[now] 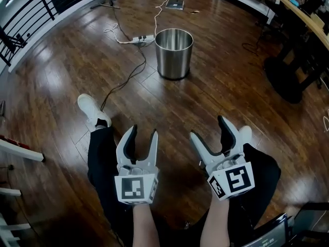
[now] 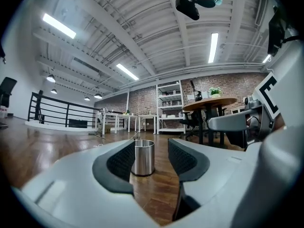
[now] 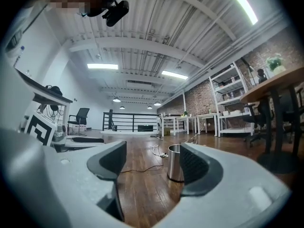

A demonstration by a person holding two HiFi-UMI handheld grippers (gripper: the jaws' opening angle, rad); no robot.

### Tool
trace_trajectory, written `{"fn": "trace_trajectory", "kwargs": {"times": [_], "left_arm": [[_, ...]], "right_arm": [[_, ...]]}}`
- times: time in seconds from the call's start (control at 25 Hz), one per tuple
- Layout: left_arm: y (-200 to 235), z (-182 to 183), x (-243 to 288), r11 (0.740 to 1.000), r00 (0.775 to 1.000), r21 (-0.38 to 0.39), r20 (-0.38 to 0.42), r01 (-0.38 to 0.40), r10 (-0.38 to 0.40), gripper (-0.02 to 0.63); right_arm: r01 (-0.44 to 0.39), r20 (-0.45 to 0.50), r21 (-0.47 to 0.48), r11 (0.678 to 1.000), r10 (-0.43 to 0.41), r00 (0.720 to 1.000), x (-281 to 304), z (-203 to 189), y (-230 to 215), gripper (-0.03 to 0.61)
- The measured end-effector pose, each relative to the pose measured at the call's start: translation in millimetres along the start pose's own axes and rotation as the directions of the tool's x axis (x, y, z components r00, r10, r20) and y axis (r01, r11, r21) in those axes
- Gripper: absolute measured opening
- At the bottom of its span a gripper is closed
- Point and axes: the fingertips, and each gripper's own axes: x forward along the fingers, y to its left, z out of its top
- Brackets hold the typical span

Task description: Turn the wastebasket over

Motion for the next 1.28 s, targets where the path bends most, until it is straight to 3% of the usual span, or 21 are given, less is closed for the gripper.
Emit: {"fn": "trace_trajectory", "kwargs": {"times": [0.32,0.64,0.96,1.28], "left_arm": [[-31,-15,-76,1.0,1.0,0.006,-0.013,-0.006,0.006,0.241],[-54,-15,-88,1.0,1.0,0.016,-0.005,0.02,-0.02,0.252],[-36,-10,-44,0.999,0.999,0.045,-0.032,0.022,-0.021,0.266],[14,57,54,0.995,0.994,0.094,0.099,0.029,-0.038,0.267]], "right_arm": [[-0.025,-0.061,-0.009,1.0,0.025,0.998,-69,-35,26,0.337],[-0.012,-0.075,-0.02,1.0,0.011,0.997,-93,-39,22,0.337],[-0.046,-0.048,-0.017,0.999,0.045,0.998,-37,-20,26,0.338],[-0.007,0.104,-0.041,0.999,0.012,0.995,57,50,-17,0.337]]}}
